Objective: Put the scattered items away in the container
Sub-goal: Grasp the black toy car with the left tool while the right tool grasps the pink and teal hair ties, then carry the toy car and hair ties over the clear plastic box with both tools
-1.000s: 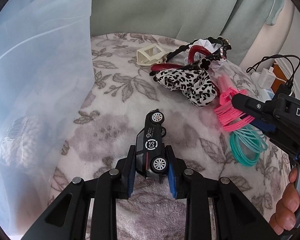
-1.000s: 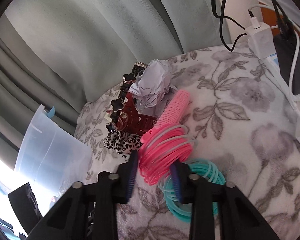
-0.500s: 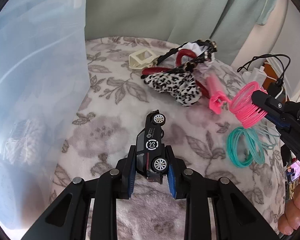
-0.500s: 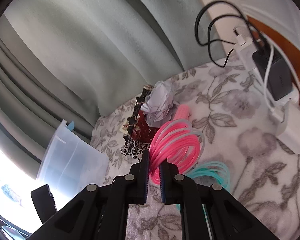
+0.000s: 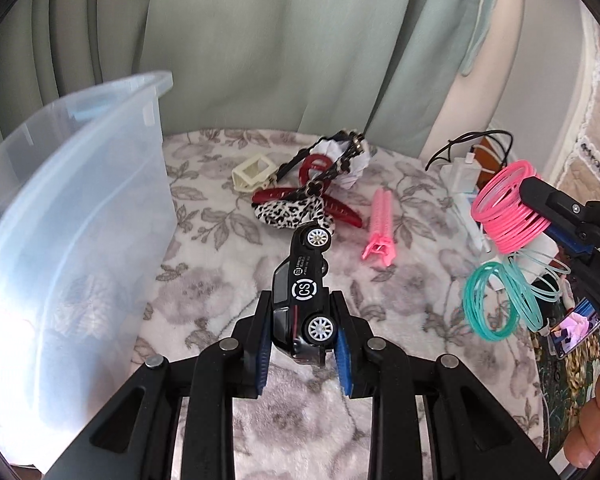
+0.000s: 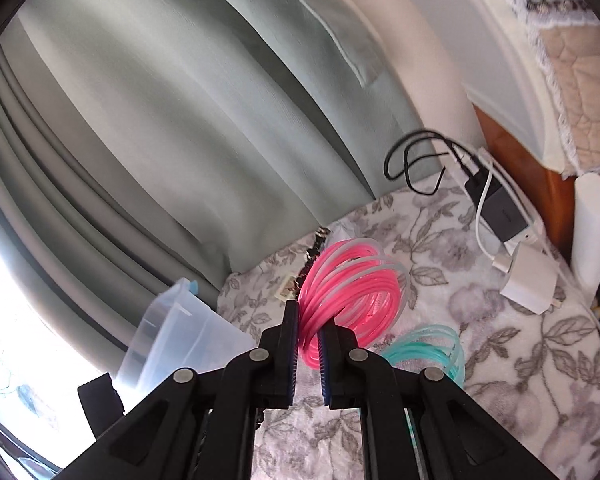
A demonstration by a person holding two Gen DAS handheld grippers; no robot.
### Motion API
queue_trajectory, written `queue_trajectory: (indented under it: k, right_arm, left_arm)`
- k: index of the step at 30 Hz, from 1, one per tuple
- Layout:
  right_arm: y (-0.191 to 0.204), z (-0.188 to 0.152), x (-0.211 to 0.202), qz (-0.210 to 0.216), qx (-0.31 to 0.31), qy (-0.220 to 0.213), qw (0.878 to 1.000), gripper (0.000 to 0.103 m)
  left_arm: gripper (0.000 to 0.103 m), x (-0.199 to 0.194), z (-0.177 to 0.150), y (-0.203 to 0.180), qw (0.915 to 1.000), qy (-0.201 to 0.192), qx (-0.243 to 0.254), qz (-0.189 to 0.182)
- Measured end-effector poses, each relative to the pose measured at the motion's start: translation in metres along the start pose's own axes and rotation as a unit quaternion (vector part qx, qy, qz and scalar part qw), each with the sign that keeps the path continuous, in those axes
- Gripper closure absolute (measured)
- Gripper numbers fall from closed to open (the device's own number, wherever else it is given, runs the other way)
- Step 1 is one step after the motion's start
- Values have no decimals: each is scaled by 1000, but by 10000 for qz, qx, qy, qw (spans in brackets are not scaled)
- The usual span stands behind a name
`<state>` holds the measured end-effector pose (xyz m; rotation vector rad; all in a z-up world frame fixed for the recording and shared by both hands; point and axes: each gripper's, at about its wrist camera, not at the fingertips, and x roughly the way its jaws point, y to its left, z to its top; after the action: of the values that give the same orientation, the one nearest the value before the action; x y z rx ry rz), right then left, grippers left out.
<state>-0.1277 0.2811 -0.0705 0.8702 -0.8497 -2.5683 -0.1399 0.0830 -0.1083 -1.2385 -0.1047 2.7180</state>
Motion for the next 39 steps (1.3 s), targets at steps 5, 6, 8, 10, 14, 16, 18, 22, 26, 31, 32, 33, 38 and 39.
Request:
queue_trajectory:
  k: [5, 6, 8, 10, 14, 16, 18, 22, 26, 31, 32, 33, 38, 39]
  right_arm:
    - [13, 4, -29, 81, -69, -259, 9996, 93]
    - [16, 4, -35, 97, -89, -307, 9994, 93]
    - [22, 4, -46, 134, -128, -395, 9990, 93]
    - [28, 5, -57, 165, -176, -476, 9986, 93]
    - [43, 4, -77, 229, -299, -629, 9973, 93]
    - [51, 3, -87, 257, -385, -701, 9965, 93]
    - [60, 3, -96, 294, -472, -769, 9955, 93]
    - [80, 1, -111, 362, -657, -876, 9933, 93]
    - [103, -2, -122, 417, -869, -949, 9908, 93]
    - [131, -7, -132, 586, -1101, -936, 9878, 93]
    - [136, -8, -132, 617, -1148, -929, 9871, 93]
    - [142, -9, -133, 643, -1201, -922, 9864, 93]
    - [173, -17, -130, 793, -1495, -849, 9819, 93]
    - [179, -19, -128, 826, -1553, -823, 9810, 93]
  left_arm:
    - [75, -29, 2, -7, 9996, -259, 82, -51]
    - [75, -35, 3, -8, 9995, -310, 98, -62]
    - [75, -46, 4, -11, 9990, -414, 131, -82]
    - [75, -58, 5, -14, 9985, -517, 164, -103]
    - [75, -80, 6, -13, 9972, -723, 129, -137]
    - [75, -91, 6, -11, 9964, -823, 98, -157]
    - [75, -102, 7, -9, 9955, -928, 71, -175]
    - [75, -122, 7, -3, 9934, -1125, -5, -206]
    - [75, -139, 7, 6, 9913, -1286, -123, -243]
    - [75, -160, 5, 21, 9882, -1485, -280, -263]
    - [75, -163, 5, 24, 9875, -1524, -318, -266]
    - [75, -166, 4, 28, 9867, -1562, -360, -261]
    - [75, -179, 2, 48, 9827, -1751, -576, -191]
    - [75, -182, 1, 53, 9818, -1784, -625, -166]
